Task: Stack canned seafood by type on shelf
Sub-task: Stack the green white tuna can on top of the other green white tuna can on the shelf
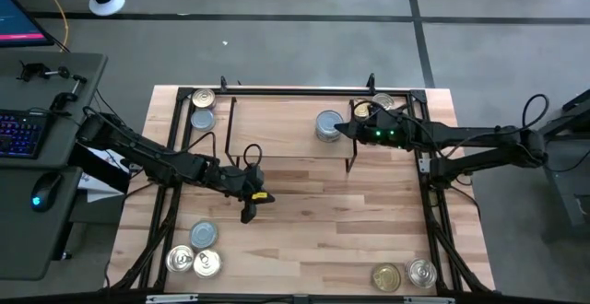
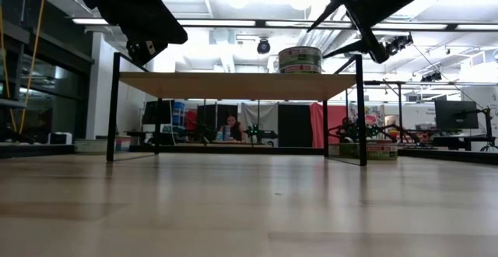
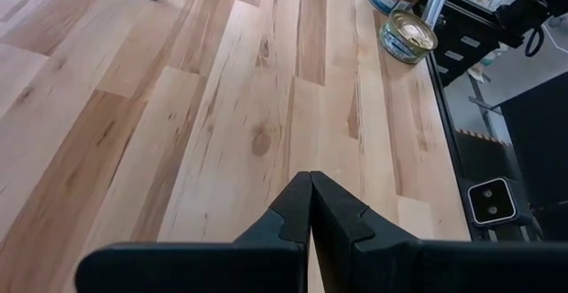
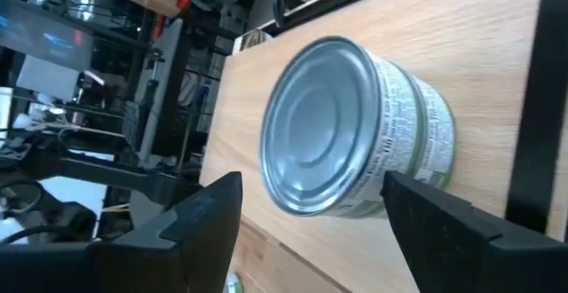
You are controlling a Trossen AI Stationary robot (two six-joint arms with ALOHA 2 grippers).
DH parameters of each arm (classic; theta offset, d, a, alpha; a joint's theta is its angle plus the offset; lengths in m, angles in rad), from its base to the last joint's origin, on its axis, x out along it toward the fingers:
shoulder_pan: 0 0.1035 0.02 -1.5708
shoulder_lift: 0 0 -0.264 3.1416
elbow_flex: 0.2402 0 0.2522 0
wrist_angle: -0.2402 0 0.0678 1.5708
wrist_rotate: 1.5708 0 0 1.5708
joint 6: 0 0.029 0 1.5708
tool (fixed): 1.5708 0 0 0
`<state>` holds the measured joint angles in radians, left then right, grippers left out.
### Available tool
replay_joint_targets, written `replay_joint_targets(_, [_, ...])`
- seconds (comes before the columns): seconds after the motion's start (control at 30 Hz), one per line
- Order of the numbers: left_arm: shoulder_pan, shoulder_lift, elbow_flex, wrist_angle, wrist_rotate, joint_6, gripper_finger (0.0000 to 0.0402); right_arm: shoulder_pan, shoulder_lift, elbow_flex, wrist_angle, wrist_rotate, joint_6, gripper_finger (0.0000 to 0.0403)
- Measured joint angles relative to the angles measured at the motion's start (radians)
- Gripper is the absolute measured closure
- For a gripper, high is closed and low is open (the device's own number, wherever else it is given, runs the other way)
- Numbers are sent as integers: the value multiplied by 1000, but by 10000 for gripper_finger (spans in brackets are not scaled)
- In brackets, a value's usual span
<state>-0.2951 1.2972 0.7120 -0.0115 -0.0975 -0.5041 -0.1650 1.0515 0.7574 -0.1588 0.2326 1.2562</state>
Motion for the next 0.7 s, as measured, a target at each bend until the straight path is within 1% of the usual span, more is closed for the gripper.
replay_joint_targets(0.1, [0,0,0,-1,0,0,402,0,-4,0,-21,-2,0,139])
replay_joint_targets(0.2, [0,0,0,-5,0,0,402,0,-37,4,-31,-6,-13,139])
replay_joint_targets(0.27, [0,0,0,-15,0,0,401,5,-68,30,-78,-7,-45,139])
replay_joint_targets(0.37, [0,0,0,-20,0,-15,401,44,-128,104,-182,6,-124,139])
replay_joint_targets(0.47, [0,0,0,-11,0,-53,402,125,-168,167,-290,79,-211,139])
replay_joint_targets(0.53, [-1,0,0,34,1,-76,402,196,-177,182,-340,135,-225,139])
replay_joint_targets(0.6, [-8,0,0,112,6,-86,402,271,-177,180,-375,168,-196,139])
replay_joint_targets(0.7, [-21,0,0,236,9,-45,402,388,-168,139,-393,180,-120,139])
